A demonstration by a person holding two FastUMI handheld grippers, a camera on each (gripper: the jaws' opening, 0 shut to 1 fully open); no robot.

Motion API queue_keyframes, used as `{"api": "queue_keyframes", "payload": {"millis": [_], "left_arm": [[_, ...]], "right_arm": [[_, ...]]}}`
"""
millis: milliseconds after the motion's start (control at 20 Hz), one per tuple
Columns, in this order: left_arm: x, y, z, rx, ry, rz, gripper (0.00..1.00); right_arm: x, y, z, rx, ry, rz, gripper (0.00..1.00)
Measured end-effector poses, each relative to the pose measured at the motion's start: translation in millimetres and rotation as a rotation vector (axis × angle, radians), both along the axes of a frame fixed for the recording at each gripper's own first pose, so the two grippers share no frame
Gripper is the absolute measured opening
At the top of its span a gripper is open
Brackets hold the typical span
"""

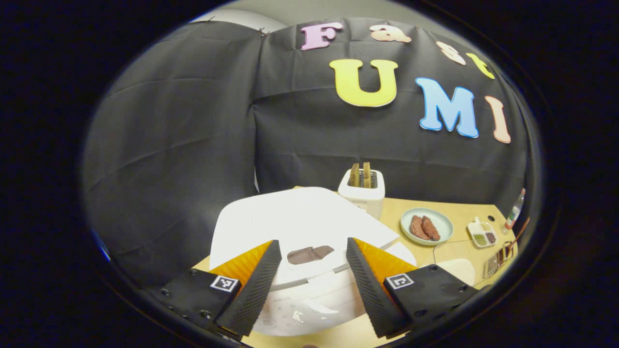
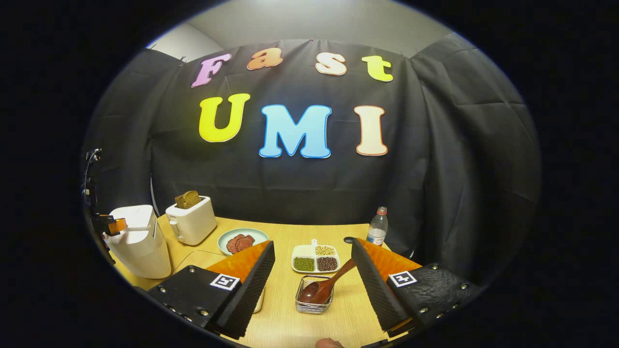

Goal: Close the left gripper, press the button to open the rice cooker; take a wooden spoon from the chopstick holder with the right hand, scoop a spoonful of rice and pour it into the rice cooker, then put the wooden spoon back into the chopstick holder.

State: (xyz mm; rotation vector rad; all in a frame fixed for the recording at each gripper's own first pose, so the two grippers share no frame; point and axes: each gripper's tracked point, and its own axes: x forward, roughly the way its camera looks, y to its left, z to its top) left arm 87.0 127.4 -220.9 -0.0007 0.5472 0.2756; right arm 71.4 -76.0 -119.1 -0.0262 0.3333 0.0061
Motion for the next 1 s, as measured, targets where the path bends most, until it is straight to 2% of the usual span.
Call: {"api": "queue_keyframes", "payload": {"millis": [50, 100, 150, 250, 350, 600, 700, 800, 950, 1000], "left_arm": [[0.0, 0.2, -3.7, -0.005, 0.012, 0.000, 0.91], [-3.7, -1.3, -10.1, -0.013, 0.046, -0.003, 0.92], [-0.8, -1.0, -8.3, -0.001, 0.036, -0.014, 0.99], [1.8, -2.0, -12.2, -0.025, 0.019, -0.012, 0.97], [-1.0, -1.9, -10.3, -0.020, 0.012, -0.018, 0.99], [-3.4, -8.5, 1.8, -0.041, -0.014, -0.030, 0.98], [-4.3, -15.4, 28.2, -0.037, -0.082, -0.042, 0.98], [-5.7, -27.3, 65.1, 0.014, -0.176, -0.082, 0.99], [-14.4, -56.5, 127.5, 0.060, -0.310, -0.156, 0.95], [-19.9, -59.9, 142.9, 0.075, -0.347, -0.155, 0.95]], "right_arm": [[0.2, 0.3, -0.4, -0.003, 0.003, 0.001, 0.97], [0.0, 0.4, -1.9, -0.005, 0.005, 0.002, 0.97], [0.0, 2.3, -1.4, -0.004, 0.007, 0.002, 0.97], [0.2, 7.6, -4.4, 0.004, 0.015, 0.009, 0.97], [0.1, 15.7, -4.2, 0.010, 0.017, 0.022, 0.97], [1.4, 38.2, 16.4, 0.017, -0.029, 0.070, 0.96], [-0.2, 47.6, 27.8, 0.033, -0.051, 0.087, 0.97], [-2.1, 56.8, 38.5, 0.050, -0.072, 0.103, 0.97], [-4.2, 67.4, 52.4, 0.062, -0.103, 0.119, 0.97], [-5.1, 70.9, 57.1, 0.067, -0.115, 0.122, 0.97]]}}
